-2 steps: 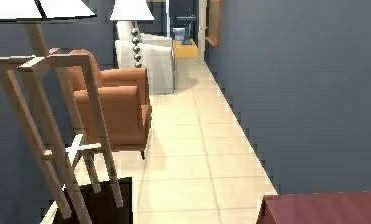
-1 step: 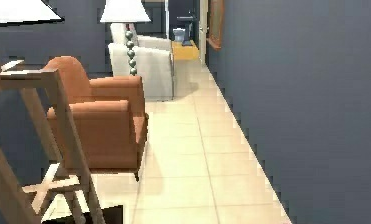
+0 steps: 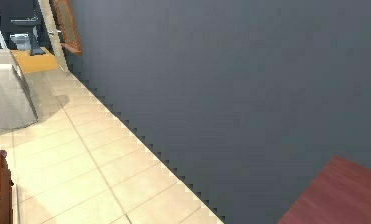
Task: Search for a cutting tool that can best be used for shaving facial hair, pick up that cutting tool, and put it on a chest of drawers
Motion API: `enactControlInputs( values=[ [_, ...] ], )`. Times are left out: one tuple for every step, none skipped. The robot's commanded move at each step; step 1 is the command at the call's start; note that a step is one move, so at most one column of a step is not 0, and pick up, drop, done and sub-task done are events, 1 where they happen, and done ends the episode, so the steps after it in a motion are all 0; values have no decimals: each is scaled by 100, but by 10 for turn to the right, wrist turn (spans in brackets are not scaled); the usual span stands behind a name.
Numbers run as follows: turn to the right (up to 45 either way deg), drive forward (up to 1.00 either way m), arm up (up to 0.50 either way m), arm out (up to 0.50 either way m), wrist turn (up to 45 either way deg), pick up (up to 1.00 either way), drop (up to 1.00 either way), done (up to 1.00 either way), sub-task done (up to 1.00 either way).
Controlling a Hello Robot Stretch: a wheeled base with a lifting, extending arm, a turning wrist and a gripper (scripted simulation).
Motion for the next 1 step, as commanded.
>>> enactControlInputs(
  values=[
    [0,0,0,48,0,0,0,0,0]
  ],
)
